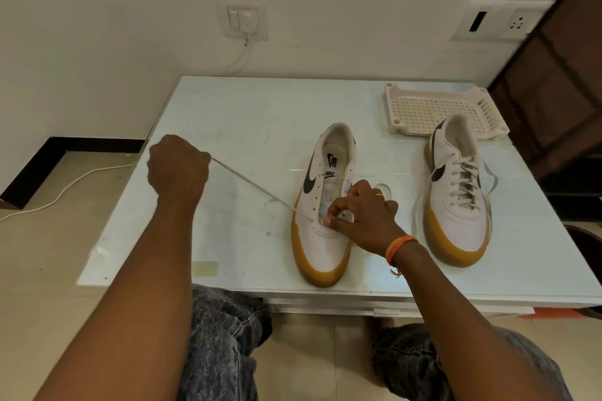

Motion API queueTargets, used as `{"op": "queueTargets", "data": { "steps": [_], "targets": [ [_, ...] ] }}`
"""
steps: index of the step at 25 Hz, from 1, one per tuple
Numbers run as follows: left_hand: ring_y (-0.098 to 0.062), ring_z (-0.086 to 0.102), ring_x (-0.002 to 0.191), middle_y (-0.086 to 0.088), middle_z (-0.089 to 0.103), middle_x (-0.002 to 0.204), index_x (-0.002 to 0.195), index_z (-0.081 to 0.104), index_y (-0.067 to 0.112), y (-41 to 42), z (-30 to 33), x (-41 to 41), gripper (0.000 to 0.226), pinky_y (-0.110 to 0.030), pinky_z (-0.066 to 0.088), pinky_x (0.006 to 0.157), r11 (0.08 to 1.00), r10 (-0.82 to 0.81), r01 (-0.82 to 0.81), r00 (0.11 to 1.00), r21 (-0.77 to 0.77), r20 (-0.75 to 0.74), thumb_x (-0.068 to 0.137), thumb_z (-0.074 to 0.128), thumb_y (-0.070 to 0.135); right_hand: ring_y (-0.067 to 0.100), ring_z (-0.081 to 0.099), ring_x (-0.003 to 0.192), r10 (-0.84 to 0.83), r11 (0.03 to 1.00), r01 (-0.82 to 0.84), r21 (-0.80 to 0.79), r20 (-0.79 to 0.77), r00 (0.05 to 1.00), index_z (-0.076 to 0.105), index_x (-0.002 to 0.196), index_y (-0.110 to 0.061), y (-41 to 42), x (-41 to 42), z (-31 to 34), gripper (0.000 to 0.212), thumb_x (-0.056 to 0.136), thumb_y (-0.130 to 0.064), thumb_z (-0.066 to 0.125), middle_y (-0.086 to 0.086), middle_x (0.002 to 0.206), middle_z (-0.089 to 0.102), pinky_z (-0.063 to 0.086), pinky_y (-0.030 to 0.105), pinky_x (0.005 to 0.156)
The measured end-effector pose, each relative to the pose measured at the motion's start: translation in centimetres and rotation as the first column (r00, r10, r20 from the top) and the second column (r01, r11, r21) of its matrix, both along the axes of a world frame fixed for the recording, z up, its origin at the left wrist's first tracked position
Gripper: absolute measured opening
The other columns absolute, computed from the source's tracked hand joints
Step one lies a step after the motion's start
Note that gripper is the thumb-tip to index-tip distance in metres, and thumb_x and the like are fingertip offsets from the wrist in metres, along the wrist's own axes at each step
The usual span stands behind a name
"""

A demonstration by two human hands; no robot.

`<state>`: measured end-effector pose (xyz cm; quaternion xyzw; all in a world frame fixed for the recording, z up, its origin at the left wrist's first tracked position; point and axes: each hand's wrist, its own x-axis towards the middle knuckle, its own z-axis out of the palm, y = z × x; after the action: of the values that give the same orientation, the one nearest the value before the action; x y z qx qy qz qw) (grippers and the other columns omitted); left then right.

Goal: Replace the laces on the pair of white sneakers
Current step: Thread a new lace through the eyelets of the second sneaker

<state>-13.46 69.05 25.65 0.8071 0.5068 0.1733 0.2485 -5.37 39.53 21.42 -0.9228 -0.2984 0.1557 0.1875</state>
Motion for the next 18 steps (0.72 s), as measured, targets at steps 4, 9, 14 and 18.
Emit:
{"op": "queueTargets", "data": {
  "steps": [4,9,14,18],
  "targets": [
    [-0.031,0.07,0.063,-0.02,0.07,0.076,0.081,0.062,0.0,-2.7,-0.9,1.6,0.019,-0.045,0.061,0.066,0.927,-0.131,0.111,0.991,-0.357,-0.032,0.078,0.077,0.011,0.015,0.042,0.103,0.021,0.998,-0.019,0.068,-0.034,0.999,0.059,0.092,-0.046,-0.3,0.0,-0.1,0.002,0.092,-0.044,0.058,-0.004,0.103,0.039,0.022,0.035,0.086],
    [-0.024,0.068,0.063,-0.012,0.063,0.075,0.085,0.054,0.002,-9.1,-1.2,1.1,0.033,-0.034,0.06,0.057,0.712,-0.35,0.126,0.916,-0.691,-0.195,0.087,0.072,0.03,0.012,0.041,0.1,0.025,0.996,-0.025,0.083,-0.007,1.0,0.063,0.109,-0.048,-0.3,0.0,-0.4,0.021,0.098,-0.038,0.048,-0.005,0.102,0.039,0.02,0.034,0.084],
    [-0.02,0.066,0.06,-0.014,0.066,0.081,0.095,0.059,-0.001,-13.1,-3.0,1.1,0.038,-0.03,0.058,0.051,0.617,-0.298,0.119,0.95,-0.778,-0.091,0.082,0.077,0.031,0.013,0.041,0.103,0.015,0.994,-0.014,0.105,-0.013,1.0,0.063,0.113,-0.048,-0.4,-0.1,-0.5,0.023,0.099,-0.038,0.047,-0.006,0.102,0.039,0.02,0.033,0.083],
    [-0.021,0.065,0.064,-0.014,0.063,0.081,0.091,0.058,-0.002,-14.2,-2.5,0.9,0.032,-0.033,0.059,0.055,0.507,-0.154,0.073,0.988,-0.859,-0.007,0.084,0.074,0.025,0.012,0.042,0.102,0.024,0.994,-0.023,0.106,-0.008,1.0,0.062,0.114,-0.049,-0.4,0.0,-0.5,0.024,0.099,-0.039,0.046,-0.006,0.101,0.04,0.022,0.034,0.083]
  ]
}}
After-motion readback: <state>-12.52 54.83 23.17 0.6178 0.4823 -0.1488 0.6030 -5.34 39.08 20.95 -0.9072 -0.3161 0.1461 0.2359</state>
